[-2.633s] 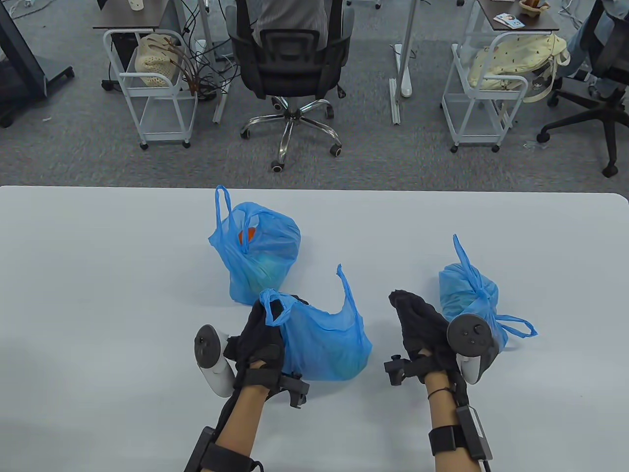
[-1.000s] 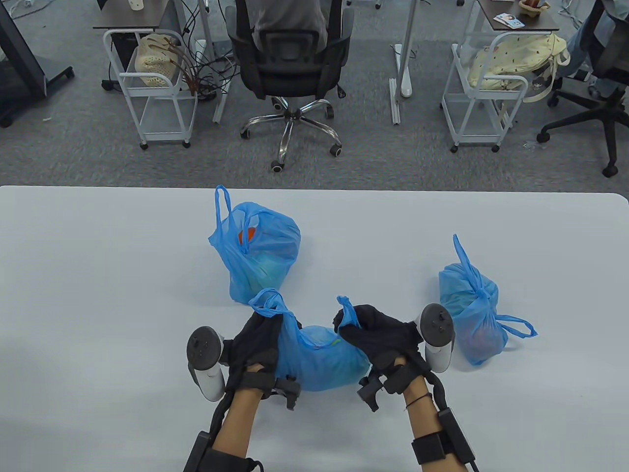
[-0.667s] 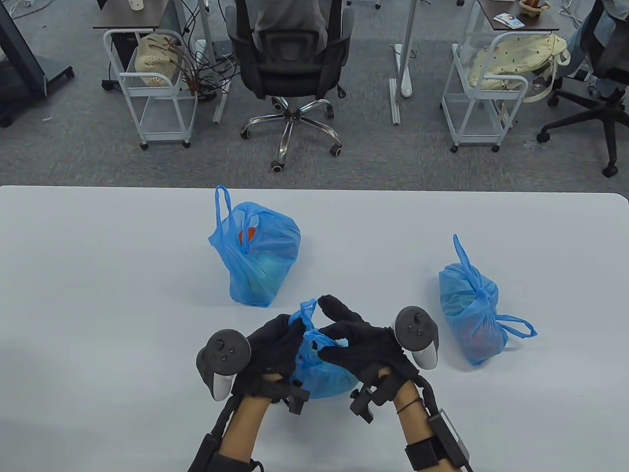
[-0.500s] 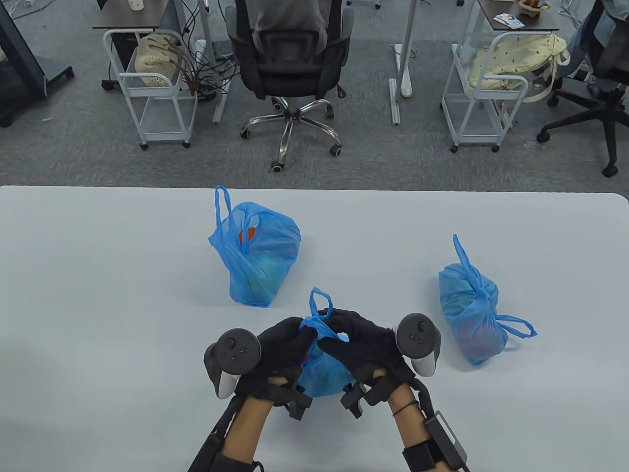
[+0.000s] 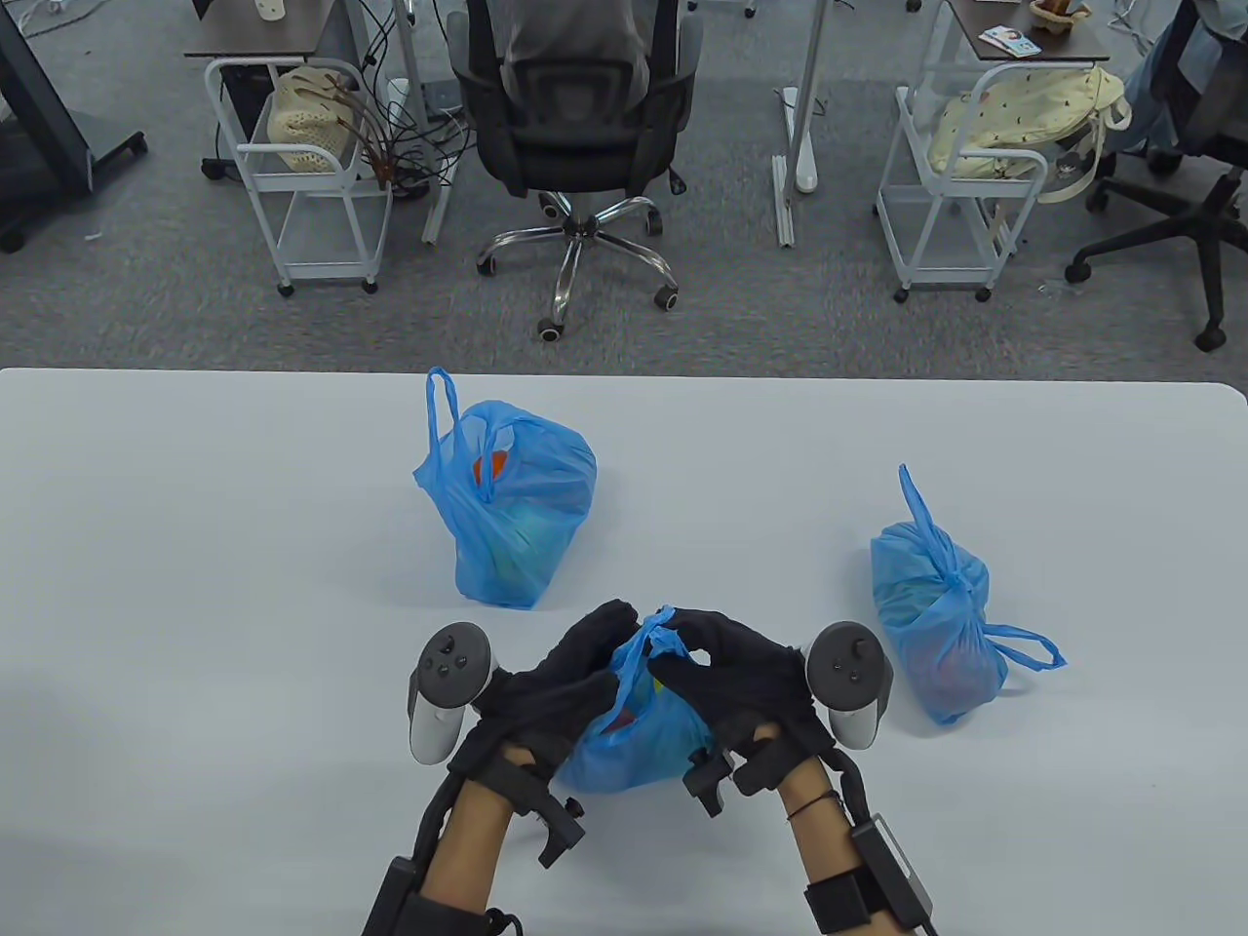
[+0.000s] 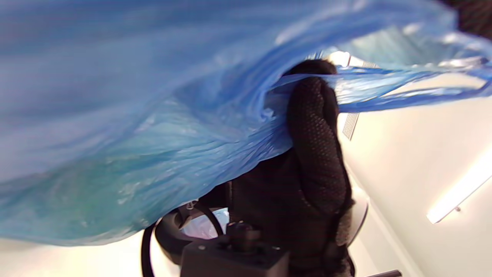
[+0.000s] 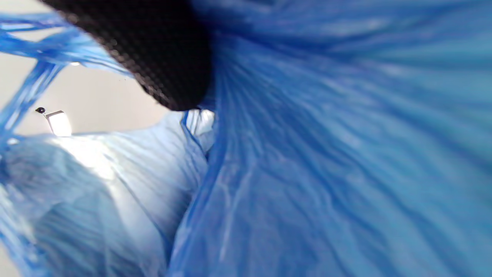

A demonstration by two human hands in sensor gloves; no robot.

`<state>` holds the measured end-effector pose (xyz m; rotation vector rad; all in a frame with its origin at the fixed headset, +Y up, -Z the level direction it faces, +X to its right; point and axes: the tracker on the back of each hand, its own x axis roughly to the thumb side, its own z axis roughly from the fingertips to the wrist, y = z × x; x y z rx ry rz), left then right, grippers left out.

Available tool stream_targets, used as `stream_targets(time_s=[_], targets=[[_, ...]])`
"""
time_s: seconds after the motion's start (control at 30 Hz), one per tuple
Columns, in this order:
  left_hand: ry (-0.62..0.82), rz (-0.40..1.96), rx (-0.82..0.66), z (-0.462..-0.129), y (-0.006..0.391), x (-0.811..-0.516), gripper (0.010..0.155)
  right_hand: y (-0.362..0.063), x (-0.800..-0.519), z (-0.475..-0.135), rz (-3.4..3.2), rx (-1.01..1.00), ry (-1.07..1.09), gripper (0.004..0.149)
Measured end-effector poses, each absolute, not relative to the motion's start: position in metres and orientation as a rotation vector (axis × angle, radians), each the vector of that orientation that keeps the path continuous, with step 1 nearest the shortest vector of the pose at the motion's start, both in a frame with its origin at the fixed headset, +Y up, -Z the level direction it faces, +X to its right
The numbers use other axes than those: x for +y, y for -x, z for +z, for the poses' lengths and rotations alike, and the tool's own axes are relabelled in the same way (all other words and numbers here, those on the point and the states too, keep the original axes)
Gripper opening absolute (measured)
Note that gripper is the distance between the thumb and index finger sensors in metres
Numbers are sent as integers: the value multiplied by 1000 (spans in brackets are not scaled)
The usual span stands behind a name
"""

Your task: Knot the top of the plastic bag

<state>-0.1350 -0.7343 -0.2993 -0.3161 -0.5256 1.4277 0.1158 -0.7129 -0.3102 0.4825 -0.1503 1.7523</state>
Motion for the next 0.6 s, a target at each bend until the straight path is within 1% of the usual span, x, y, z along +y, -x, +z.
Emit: stream_targets(time_s=[0.1, 0.13, 0.17, 0.23, 0.33, 0.4, 0.43, 0.47, 0.53, 0.6], targets=[[366, 1617, -513, -300, 140, -739, 88, -117, -713, -310, 1757, -150, -477, 32], [379, 1648, -515, -301, 142, -740, 88, -117, -713, -310, 1755, -149, -472, 32], [382, 1673, -524, -302, 144, -742, 89, -118, -714, -311, 1751, -150, -467, 32], [387, 1673, -548, -301, 145, -739, 95, -119, -714, -311, 1747, -154, -455, 32], [456, 1506, -634, -297, 138, -724, 103, -119, -715, -311, 1757, -165, -432, 32], [466, 1381, -666, -293, 129, -715, 107, -118, -715, -311, 1773, -172, -421, 32], [467, 1339, -662, -292, 125, -713, 106, -119, -714, -311, 1776, -182, -414, 32], [453, 1287, -617, -290, 123, -712, 106, -120, -714, -311, 1776, -187, -415, 32], [382, 1233, -556, -291, 121, -713, 102, -121, -715, -310, 1786, -173, -417, 32], [340, 1183, -507, -292, 121, -715, 97, -118, -715, -310, 1807, -161, -425, 32]])
